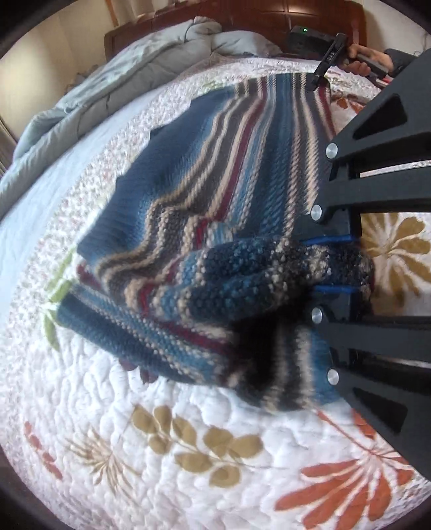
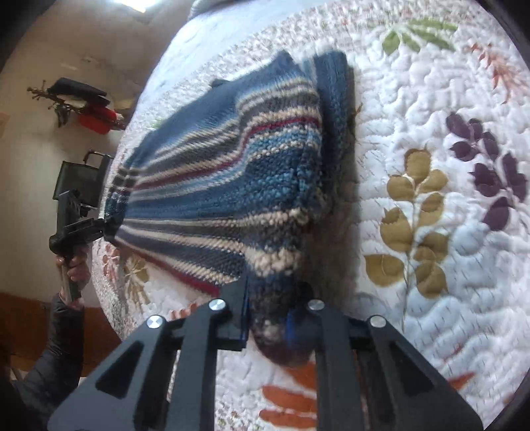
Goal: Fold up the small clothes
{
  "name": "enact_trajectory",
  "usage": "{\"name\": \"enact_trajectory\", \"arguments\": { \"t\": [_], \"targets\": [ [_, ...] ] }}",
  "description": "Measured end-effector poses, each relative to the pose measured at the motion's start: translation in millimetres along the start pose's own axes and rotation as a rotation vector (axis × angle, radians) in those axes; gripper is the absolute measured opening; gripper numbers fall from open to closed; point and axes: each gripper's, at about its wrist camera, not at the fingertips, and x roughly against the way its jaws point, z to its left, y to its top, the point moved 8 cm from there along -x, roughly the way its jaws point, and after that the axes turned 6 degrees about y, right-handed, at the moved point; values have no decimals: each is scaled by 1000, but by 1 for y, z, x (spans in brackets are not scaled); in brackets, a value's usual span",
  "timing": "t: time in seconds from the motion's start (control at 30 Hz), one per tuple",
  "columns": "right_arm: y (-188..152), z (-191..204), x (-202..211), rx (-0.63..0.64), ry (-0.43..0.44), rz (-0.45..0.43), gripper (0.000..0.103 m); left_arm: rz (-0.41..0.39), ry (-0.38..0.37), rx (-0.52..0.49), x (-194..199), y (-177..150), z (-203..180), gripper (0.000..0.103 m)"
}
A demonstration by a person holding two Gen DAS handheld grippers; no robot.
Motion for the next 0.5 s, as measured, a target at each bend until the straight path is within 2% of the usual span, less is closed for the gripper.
{"name": "enact_trajectory", "arguments": {
  "t": [0.13,0.23,0.33,0.5],
  "targets": [
    [-15,11,24,32,-2,1,13,-12,3,-38,23,-20,-11,17],
    [-36,13,39,49,-42,16,13,17,-25,-48,33,-42,-16,17],
    [-62,7,60,21,-32,12,13,50,-39,-59,36,-68,-25,17],
    [-122,-16,98,-22,-69,19,13,113,-67,-98,37,-134,-46,17]
  ]
}}
